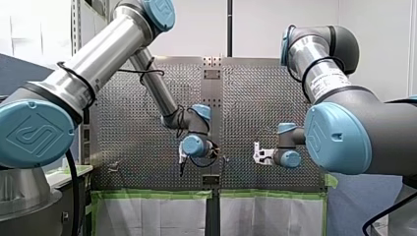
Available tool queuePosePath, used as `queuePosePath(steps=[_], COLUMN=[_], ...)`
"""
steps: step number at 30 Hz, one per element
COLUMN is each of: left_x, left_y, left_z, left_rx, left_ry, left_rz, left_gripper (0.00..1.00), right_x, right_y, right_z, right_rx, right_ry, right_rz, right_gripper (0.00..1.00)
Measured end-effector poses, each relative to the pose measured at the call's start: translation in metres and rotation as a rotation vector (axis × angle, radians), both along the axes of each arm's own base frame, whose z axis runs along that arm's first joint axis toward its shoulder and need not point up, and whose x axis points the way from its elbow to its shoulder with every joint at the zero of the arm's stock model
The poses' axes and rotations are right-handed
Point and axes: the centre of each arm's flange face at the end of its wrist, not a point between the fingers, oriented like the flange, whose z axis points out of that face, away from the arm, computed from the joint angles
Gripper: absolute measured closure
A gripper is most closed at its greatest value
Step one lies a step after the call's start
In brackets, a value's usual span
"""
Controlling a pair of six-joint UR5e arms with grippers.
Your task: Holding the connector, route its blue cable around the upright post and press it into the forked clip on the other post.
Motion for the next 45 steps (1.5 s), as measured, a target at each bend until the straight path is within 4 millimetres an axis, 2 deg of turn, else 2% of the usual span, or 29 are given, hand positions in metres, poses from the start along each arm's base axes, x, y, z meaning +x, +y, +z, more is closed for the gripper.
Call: queuePosePath(steps=[24, 45], left_x=[-0.061, -0.111], left_y=[0.049, 0.089], left_z=[0.047, 0.082], left_rx=[-0.119, -0.217], left_ry=[0.054, 0.014], left_rz=[0.069, 0.058], left_gripper=[0.00, 0.00], right_x=[0.000, 0.001], right_y=[-0.001, -0.001], right_z=[0.001, 0.001], right_rx=[-0.011, -0.009], right_ry=[-0.004, -0.002], right_rz=[0.000, 0.001], right_gripper=[1.00, 1.00])
